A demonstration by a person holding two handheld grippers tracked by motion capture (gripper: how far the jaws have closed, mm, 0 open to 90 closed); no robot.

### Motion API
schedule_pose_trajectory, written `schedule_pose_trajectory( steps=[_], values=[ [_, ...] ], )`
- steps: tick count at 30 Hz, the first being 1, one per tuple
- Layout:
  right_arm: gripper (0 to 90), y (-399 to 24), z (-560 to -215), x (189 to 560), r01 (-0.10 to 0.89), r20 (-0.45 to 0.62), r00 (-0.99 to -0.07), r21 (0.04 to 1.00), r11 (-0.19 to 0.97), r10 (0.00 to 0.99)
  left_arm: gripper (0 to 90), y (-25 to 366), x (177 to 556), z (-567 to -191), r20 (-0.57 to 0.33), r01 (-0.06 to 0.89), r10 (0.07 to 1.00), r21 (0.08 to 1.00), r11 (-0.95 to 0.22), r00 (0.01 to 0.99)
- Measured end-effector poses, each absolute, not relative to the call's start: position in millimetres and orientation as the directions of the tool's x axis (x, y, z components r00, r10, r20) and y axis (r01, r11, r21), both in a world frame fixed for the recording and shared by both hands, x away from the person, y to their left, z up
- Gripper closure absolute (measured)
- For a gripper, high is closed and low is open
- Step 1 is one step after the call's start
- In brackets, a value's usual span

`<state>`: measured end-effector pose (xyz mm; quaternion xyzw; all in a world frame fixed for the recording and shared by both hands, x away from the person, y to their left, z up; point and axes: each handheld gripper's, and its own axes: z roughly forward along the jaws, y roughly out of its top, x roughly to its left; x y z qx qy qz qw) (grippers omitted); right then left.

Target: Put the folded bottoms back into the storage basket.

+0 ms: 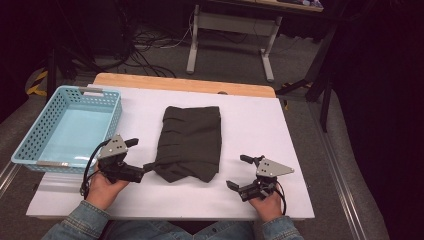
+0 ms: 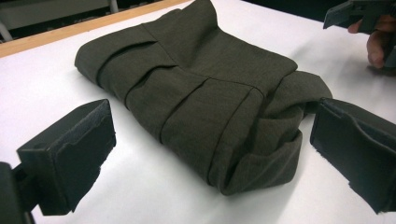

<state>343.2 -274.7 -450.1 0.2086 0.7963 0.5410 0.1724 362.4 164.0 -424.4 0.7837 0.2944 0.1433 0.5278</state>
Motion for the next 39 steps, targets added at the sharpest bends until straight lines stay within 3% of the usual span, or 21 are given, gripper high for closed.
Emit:
schedule_pose_trajectory(
  steps=[3,14,31,39],
  values=[
    [0.0,-275,-450,343,0.147,-0.048,-0.853,0.933,0.328,0.519,0.0,158,371,-420,-0.117,0.316,0.580,0.914,-0.255,0.806],
    [0.0,-275,-450,343,0.152,-0.038,-0.857,0.935,0.322,0.514,0.3,143,385,-406,-0.060,0.289,0.557,0.898,-0.333,0.828],
    [0.0,-275,-450,342,0.150,-0.037,-0.859,0.935,0.320,0.510,4.4,132,424,-400,-0.136,0.411,0.627,0.855,-0.317,0.767],
    [0.0,-275,-450,342,0.149,-0.038,-0.860,0.936,0.320,0.510,6.4,129,440,-400,-0.128,0.412,0.641,0.855,-0.316,0.757]
  ],
)
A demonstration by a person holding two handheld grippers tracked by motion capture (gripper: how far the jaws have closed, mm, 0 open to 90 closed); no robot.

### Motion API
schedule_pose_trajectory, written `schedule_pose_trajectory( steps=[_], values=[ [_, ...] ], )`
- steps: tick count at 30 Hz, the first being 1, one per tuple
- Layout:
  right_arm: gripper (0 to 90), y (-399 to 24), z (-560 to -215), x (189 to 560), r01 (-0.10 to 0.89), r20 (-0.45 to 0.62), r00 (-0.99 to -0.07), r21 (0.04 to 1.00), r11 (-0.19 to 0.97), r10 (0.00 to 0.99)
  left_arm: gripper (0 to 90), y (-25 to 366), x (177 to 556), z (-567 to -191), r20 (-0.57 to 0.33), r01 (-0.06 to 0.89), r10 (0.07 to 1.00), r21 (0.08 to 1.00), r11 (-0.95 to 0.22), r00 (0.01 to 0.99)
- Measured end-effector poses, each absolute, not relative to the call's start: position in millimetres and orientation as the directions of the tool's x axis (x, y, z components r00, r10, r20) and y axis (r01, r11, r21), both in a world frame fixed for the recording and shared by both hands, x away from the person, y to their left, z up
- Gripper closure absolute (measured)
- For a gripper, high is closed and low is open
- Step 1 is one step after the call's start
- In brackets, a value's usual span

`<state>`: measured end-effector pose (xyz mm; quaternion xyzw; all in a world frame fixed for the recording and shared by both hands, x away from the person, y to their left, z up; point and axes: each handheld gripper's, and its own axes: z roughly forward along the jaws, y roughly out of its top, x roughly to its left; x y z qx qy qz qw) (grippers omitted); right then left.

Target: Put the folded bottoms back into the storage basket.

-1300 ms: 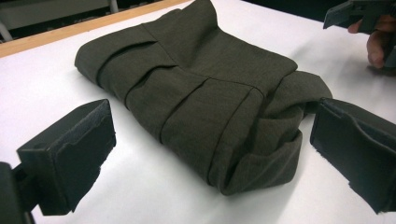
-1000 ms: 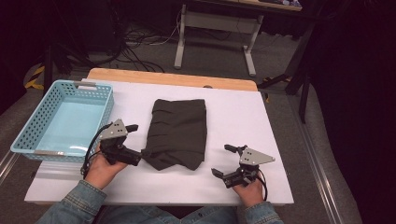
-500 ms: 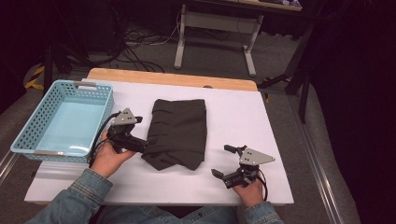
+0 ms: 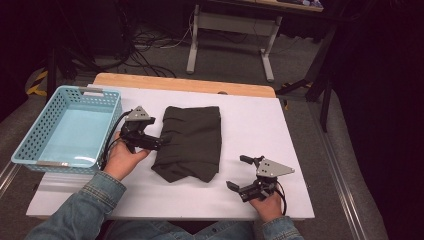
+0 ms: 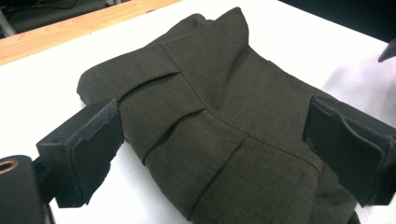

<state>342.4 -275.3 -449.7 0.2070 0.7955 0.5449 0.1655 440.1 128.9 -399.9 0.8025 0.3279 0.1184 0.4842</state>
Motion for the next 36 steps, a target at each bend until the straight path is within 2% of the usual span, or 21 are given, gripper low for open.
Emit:
schedule_pose_trajectory(
  steps=[5,9,26,32,36],
  values=[
    [0.0,-275,-450,342,0.149,-0.039,-0.859,0.935,0.322,0.510,5.8,126,447,-399,-0.131,0.421,0.653,0.853,-0.310,0.746],
    [0.0,-275,-450,342,0.149,-0.038,-0.860,0.934,0.323,0.508,2.6,122,454,-397,-0.092,0.408,0.652,0.842,-0.352,0.753],
    [0.0,-275,-449,342,0.145,-0.039,-0.863,0.936,0.322,0.503,0.4,108,487,-400,-0.152,0.500,0.686,0.795,-0.343,0.712],
    [0.0,-275,-449,342,0.143,-0.041,-0.864,0.936,0.322,0.502,0.4,101,501,-408,-0.166,0.556,0.742,0.769,-0.315,0.650],
    [0.0,-275,-449,342,0.141,-0.042,-0.864,0.937,0.320,0.502,0.5,99,504,-410,-0.161,0.561,0.748,0.764,-0.318,0.644]
  ],
)
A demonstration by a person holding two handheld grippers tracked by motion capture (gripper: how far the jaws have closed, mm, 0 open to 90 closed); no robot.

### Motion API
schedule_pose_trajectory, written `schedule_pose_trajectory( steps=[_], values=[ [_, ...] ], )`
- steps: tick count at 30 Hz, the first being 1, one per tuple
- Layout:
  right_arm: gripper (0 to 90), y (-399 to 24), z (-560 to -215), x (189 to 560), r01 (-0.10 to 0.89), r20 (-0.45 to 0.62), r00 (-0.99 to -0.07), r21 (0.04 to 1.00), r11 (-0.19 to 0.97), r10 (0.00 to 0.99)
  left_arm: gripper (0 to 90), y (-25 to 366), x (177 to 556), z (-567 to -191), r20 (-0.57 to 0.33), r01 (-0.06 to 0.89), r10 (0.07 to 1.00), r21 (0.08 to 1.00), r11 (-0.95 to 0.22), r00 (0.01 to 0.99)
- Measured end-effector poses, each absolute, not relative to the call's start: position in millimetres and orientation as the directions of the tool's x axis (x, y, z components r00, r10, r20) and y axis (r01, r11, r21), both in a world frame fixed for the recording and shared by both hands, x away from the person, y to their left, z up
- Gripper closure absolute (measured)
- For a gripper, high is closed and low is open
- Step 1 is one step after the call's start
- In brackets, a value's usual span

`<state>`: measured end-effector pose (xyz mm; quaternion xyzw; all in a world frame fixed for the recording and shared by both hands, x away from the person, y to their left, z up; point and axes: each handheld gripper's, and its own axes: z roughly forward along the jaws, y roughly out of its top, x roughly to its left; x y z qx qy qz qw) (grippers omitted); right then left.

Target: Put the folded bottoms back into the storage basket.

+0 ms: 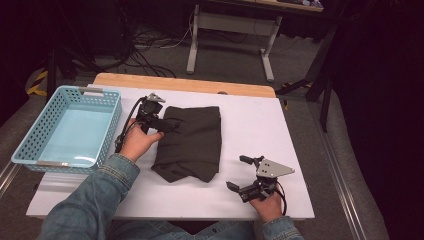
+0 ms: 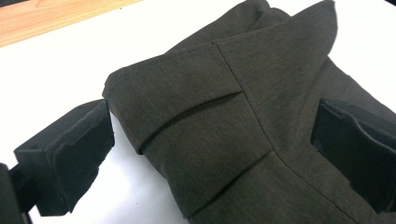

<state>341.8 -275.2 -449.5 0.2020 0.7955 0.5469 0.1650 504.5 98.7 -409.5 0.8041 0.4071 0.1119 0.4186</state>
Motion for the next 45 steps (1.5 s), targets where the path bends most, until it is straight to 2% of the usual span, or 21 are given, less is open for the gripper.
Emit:
schedule_pose_trajectory(
  steps=[9,21,45],
  values=[
    [0.1,-275,-450,342,0.141,-0.042,-0.864,0.937,0.320,0.502,3.4,93,518,-416,-0.172,0.610,0.781,0.730,-0.308,0.600],
    [0.2,-275,-450,342,0.139,-0.042,-0.865,0.937,0.319,0.500,2.7,87,533,-424,-0.179,0.658,0.800,0.683,-0.318,0.572],
    [0.7,-276,-450,342,0.142,-0.034,-0.870,0.938,0.315,0.493,1.3,80,553,-456,-0.341,0.770,0.764,0.563,-0.300,0.548]
  ],
)
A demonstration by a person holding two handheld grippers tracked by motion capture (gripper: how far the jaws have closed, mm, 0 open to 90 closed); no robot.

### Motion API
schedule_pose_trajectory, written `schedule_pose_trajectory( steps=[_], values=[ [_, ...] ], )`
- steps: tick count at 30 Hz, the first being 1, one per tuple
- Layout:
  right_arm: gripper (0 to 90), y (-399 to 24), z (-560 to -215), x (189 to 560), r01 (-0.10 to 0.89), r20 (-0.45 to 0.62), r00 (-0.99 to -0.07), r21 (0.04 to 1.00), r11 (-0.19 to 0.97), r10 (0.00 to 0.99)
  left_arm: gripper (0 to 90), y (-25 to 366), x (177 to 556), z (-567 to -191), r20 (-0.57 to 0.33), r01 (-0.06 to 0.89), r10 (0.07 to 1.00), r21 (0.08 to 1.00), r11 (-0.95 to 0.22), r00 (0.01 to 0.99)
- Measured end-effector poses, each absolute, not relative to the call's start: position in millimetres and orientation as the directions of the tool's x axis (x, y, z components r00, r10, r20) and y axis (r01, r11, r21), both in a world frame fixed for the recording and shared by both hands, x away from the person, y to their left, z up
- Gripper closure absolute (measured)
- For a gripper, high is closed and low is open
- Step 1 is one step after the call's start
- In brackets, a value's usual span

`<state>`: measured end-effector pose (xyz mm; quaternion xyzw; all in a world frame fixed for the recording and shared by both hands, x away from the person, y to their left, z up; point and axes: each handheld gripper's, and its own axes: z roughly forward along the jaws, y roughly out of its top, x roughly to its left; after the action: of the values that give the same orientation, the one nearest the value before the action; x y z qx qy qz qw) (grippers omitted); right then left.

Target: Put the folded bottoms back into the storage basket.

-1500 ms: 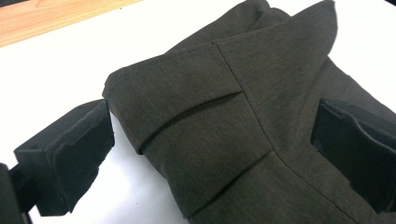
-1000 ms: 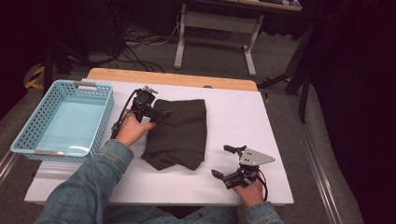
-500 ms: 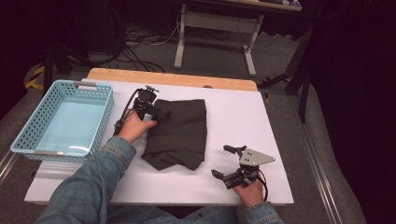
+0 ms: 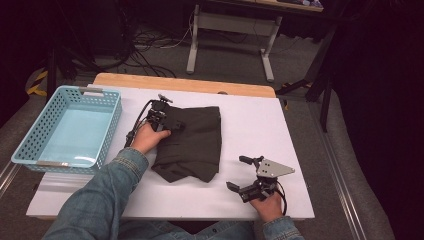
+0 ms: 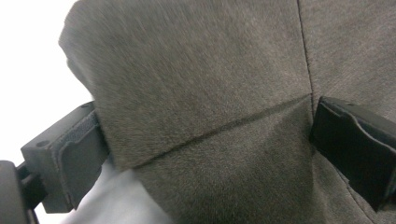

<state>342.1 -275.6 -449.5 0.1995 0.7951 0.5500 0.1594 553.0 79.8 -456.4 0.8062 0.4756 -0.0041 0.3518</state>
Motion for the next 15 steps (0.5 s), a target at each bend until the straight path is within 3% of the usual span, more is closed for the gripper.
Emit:
schedule_pose_trajectory(
  steps=[15],
  values=[
    [1.2,-275,-450,342,0.148,-0.034,-0.867,0.935,0.323,0.497,0.8,67,547,-460,-0.282,0.751,0.785,0.579,-0.318,0.551]
  ],
)
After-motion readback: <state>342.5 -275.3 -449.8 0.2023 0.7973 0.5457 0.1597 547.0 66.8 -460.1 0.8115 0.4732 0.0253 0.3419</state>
